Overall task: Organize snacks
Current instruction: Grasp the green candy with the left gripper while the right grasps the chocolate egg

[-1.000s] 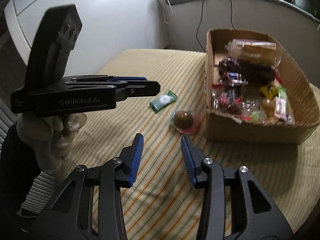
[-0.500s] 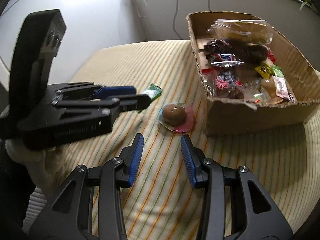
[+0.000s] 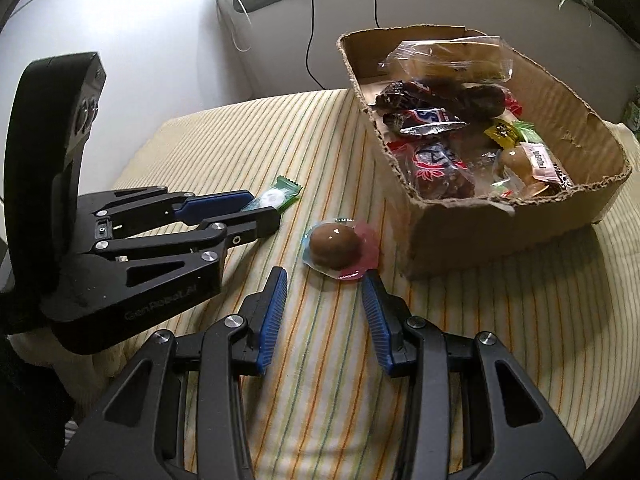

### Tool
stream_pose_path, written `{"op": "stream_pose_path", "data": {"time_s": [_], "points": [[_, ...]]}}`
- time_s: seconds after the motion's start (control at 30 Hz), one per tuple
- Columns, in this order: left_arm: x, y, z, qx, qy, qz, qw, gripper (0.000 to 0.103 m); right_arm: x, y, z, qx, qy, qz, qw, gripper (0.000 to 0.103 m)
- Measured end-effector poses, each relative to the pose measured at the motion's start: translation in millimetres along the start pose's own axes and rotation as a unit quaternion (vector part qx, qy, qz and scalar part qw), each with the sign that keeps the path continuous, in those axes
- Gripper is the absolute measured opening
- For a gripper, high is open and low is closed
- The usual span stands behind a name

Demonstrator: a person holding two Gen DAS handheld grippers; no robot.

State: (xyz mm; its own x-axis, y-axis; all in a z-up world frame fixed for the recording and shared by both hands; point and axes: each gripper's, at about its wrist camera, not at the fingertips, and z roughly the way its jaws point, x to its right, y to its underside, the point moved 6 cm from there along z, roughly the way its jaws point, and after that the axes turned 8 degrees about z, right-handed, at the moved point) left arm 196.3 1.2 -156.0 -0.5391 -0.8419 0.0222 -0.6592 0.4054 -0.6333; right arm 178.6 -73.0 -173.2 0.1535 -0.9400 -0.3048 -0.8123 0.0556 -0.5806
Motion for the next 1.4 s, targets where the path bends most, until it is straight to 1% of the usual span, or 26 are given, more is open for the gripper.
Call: {"op": "stream_pose_path", "data": {"time_s": [0.07, 0.13, 0.23, 0.47, 0.53, 0.63, 0.73, 0.77, 0.83, 0.9, 0.97, 1.0, 1.07, 1.1, 1.33, 1.4], "points": [[-6, 3, -3, 0.004, 0.003, -0.009, 1.0000, 0.023, -6, -4, 6, -0.001, 0.004, 0.000, 1.000, 0.041], [-12, 6, -4, 0.004, -0.002, -0.017, 0.9999, 0.023, -7, -6, 8, 0.001, 0.011, -0.001, 1.000, 0.041], [-20, 11, -7, 0.007, 0.007, -0.031, 0.9995, 0.023, -9, -10, 12, 0.006, 0.022, 0.001, 1.000, 0.041], [-29, 16, -14, 0.011, 0.007, -0.045, 0.9989, 0.023, -12, -22, 21, 0.013, 0.038, -0.003, 0.999, 0.042], [-32, 18, -16, 0.011, 0.005, -0.050, 0.9987, 0.023, -15, -25, 26, 0.013, 0.039, -0.010, 0.999, 0.044], [-37, 22, -20, 0.009, -0.004, -0.056, 0.9984, 0.023, -20, -27, 27, 0.013, 0.041, -0.023, 0.999, 0.044], [-44, 29, -28, 0.007, -0.018, -0.061, 0.9980, 0.023, -21, -34, 32, 0.012, 0.038, -0.017, 0.999, 0.045], [-46, 31, -28, 0.007, -0.019, -0.064, 0.9977, 0.023, -20, -33, 32, 0.012, 0.039, -0.017, 0.999, 0.047], [-51, 35, -32, 0.007, -0.023, -0.074, 0.9969, 0.023, -26, -34, 35, 0.010, 0.044, -0.029, 0.999, 0.058], [-51, 37, -33, 0.008, -0.027, -0.078, 0.9966, 0.023, -32, -34, 40, 0.010, 0.054, -0.044, 0.997, 0.062], [-51, 39, -34, 0.007, -0.030, -0.081, 0.9963, 0.023, -36, -35, 43, 0.010, 0.054, -0.050, 0.997, 0.062], [-51, 40, -34, 0.007, -0.031, -0.081, 0.9962, 0.023, -37, -36, 44, 0.009, 0.050, -0.050, 0.997, 0.060], [-50, 40, -35, 0.006, -0.033, -0.081, 0.9961, 0.023, -39, -35, 44, 0.011, 0.043, -0.051, 0.998, 0.051], [-50, 41, -35, 0.006, -0.034, -0.081, 0.9961, 0.023, -39, -34, 43, 0.012, 0.038, -0.052, 0.998, 0.043], [-51, 41, -38, 0.008, -0.042, -0.091, 0.9949, 0.023, -59, -21, 41, 0.003, 0.008, -0.103, 0.995, 0.041], [-52, 43, -43, 0.011, -0.046, -0.098, 0.9941, 0.023, -62, -19, 40, 0.004, 0.000, -0.107, 0.994, 0.040]]}}
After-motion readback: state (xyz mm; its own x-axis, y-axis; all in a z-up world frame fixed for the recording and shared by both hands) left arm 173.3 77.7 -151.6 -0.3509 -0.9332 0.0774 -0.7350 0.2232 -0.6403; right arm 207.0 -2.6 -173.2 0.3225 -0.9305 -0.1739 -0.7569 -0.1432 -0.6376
